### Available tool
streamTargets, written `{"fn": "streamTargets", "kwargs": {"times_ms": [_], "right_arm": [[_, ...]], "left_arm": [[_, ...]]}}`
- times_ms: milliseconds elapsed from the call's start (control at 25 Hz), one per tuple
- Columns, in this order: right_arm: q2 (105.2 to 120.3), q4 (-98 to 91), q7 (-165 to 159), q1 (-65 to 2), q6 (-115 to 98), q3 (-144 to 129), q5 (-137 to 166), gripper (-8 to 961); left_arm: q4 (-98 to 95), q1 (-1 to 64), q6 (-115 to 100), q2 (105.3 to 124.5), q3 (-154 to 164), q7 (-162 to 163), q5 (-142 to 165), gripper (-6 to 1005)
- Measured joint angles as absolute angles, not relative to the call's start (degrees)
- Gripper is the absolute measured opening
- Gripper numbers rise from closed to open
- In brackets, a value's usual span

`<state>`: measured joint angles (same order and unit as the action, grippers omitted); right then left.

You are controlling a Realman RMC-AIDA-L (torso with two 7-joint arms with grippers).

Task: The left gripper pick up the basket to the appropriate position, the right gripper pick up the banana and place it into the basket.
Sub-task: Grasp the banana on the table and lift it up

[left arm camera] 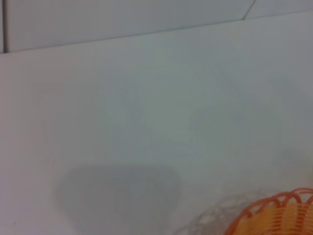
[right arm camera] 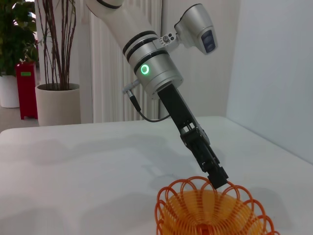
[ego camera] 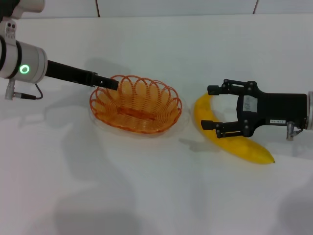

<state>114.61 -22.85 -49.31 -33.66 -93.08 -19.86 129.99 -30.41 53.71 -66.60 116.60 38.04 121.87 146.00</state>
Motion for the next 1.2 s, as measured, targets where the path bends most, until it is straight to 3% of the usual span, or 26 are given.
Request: {"fn": "streamTargets", "kwargs": {"times_ms": [80, 360, 600, 800, 1200], "right_arm": [[114.61, -22.9, -49.3, -33.7, -93.1, -19.9, 130.0, 874], [114.52, -22.9, -49.3, -33.2, -93.1, -19.9, 130.0, 874], [114.35, -23.0, -49.3, -32.8, -92.6, -19.6, 130.0, 873], [114.03, -22.9, -49.0, -31.9, -92.6, -18.2, 129.9, 873], [113.91, -23.0, -48.8, -30.5, -92.2, -17.2, 129.9, 873]], "left_arm": [[-30.4, 53.7, -66.7, 116.59, 38.1, 121.9, 146.0, 878], [-32.4, 52.4, -67.2, 116.9, 38.0, 119.2, 145.0, 881], [-42.0, 40.5, -70.3, 117.03, 37.9, 106.7, 128.1, 880], [-37.0, 27.3, -78.8, 116.78, 37.5, 72.8, 99.6, 879], [-16.3, 24.6, -80.3, 116.4, 36.3, 41.4, 95.4, 878]]}}
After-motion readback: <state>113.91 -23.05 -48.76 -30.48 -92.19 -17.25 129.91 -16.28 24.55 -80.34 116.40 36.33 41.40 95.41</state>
